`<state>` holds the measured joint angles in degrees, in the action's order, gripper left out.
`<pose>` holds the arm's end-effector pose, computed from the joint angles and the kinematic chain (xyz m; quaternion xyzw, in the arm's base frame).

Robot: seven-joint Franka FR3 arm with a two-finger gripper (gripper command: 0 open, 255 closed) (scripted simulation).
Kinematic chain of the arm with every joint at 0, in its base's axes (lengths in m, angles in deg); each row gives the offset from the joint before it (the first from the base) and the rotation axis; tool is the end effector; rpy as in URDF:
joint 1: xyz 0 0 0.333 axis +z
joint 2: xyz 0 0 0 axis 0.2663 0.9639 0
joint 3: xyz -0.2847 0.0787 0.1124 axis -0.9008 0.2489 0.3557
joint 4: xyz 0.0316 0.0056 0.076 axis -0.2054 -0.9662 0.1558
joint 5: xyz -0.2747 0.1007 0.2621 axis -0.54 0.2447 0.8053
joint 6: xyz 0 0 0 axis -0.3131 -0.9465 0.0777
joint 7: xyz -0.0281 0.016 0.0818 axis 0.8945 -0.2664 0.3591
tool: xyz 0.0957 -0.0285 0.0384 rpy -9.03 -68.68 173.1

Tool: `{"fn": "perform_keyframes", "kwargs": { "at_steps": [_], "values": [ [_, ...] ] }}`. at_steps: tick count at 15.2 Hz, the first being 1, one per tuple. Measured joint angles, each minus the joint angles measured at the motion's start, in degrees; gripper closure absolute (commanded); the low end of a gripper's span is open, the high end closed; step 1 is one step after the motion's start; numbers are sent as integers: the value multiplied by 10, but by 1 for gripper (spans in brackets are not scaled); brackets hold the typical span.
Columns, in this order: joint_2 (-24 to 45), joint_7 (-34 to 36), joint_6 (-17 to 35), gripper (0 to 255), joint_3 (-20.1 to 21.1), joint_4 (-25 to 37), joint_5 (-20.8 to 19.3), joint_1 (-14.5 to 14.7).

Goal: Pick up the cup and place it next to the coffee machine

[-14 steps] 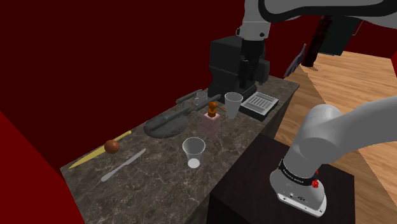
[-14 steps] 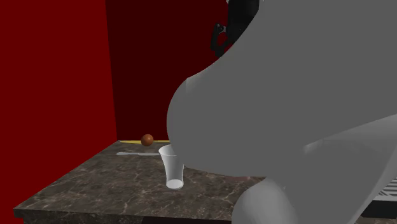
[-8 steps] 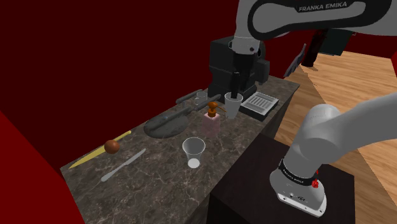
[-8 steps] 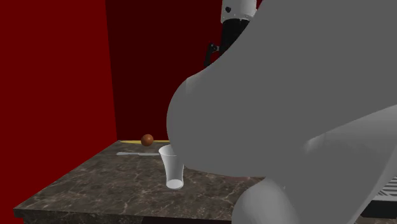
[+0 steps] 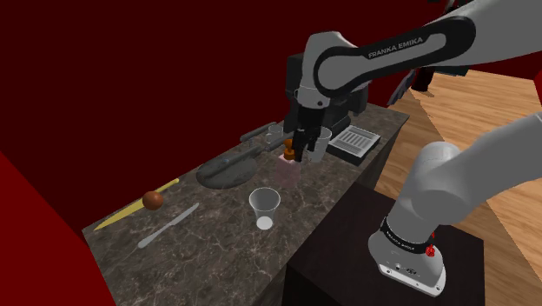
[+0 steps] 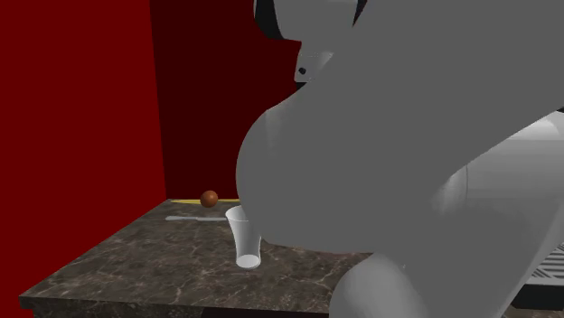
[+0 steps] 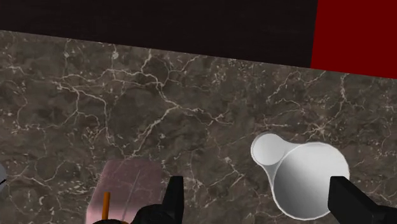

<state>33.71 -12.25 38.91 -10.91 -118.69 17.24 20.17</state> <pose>0.3456 0.0313 0.4287 -0.9959 -0.0310 0.0248 0.0818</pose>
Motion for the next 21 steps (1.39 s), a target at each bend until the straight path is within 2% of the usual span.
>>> {"fn": "perform_keyframes", "kwargs": {
  "at_steps": [5, 11, 18, 21],
  "values": [
    [89, -15, 117, 0, 3, -19, 50, 27],
    [222, -51, 247, 0, 8, -7, 139, 74],
    [289, -83, 320, 0, 15, -12, 193, 96],
    [301, -90, 332, 0, 17, -12, 203, 100]
  ]
}}
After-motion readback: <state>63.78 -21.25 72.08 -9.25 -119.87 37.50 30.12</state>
